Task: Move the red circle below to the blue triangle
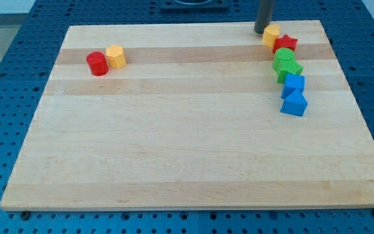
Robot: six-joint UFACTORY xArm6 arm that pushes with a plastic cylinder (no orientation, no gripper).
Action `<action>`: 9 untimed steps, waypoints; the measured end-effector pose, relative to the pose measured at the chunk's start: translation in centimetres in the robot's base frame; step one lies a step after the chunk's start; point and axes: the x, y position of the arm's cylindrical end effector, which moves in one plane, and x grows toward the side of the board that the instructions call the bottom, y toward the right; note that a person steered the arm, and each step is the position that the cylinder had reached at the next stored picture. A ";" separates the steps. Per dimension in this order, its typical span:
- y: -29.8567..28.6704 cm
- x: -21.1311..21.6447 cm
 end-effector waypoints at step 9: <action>-36.0 5.4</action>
